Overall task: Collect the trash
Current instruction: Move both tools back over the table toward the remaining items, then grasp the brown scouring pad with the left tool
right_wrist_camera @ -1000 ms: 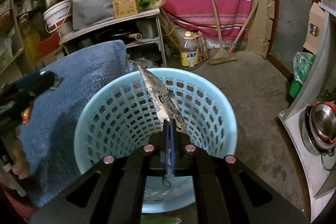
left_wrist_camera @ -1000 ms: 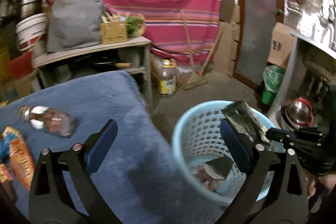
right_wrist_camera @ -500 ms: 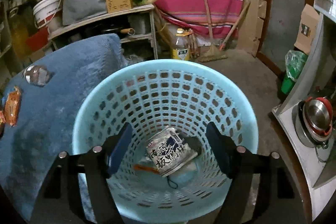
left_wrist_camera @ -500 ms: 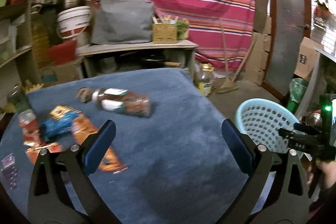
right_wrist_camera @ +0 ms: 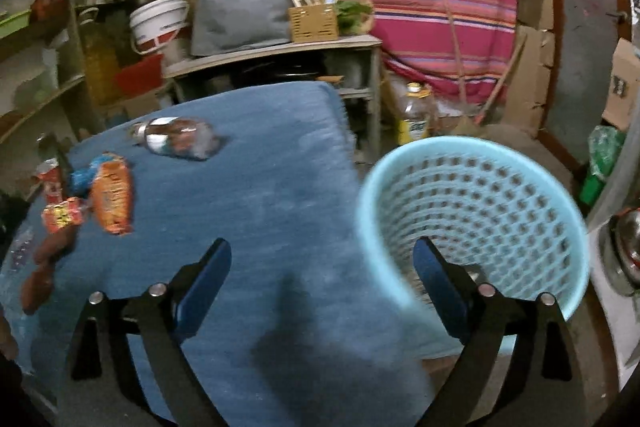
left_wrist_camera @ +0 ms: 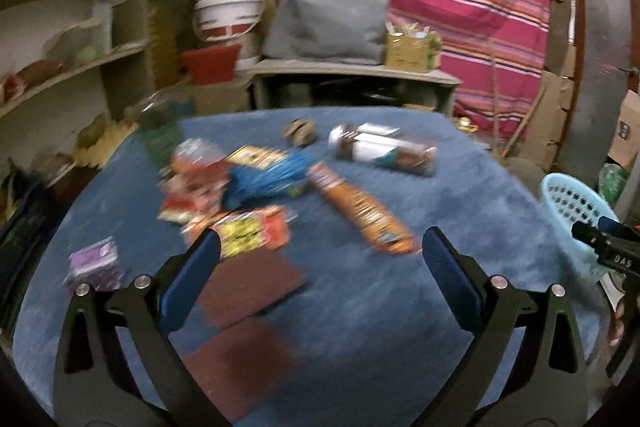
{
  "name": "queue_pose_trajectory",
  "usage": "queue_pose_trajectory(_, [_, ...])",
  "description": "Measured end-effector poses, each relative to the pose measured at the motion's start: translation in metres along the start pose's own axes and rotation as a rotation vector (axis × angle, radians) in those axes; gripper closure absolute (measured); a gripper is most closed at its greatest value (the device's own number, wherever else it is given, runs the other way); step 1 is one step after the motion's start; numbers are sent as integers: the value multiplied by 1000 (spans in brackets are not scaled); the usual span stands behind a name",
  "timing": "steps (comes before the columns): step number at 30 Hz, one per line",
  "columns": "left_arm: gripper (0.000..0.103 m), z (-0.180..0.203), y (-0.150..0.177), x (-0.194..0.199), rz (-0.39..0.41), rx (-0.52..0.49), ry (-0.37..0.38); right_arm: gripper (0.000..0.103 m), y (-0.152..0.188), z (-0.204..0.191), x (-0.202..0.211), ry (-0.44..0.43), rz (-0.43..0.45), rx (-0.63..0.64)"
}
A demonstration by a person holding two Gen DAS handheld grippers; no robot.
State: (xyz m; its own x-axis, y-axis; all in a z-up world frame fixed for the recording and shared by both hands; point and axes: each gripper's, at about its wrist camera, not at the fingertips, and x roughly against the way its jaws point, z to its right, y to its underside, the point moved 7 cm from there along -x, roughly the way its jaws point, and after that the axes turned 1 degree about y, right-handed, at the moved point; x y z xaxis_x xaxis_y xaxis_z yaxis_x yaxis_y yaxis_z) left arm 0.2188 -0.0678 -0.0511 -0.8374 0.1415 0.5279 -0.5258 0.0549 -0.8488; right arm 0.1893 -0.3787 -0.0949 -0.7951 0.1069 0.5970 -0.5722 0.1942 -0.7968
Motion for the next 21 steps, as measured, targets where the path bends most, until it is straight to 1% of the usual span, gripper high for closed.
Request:
queue_pose_trajectory(4, [5,-38,29,2,-19,34,-41,12,15,-34,-5,-15,3,25])
queue_pose_trajectory(8, [5,-62,54,-1,-57,61,-37,12,27,-62,-5,-33,31,42])
queue_pose_trajectory(10, [5,-68,64,-2,-72,64,-35,12,32,-72,-5,-32,36,59])
queue_pose_trajectory(13, [5,-71,75,-6,-94,63,-28,8,39,-86,-7,-48,33,70])
queue_pose_trajectory(15, [5,-73,80,-9,-109,59,-28,8,41,-91,-8,-44,37,83])
queue_pose_trajectory(18, [5,-72,84,-12,-122,50,-11,8,44,-101,-6,-30,50,129])
queue_pose_trajectory(21, [5,-68,85,-16,-136,40,8,8,44,-103,-6,-19,51,149])
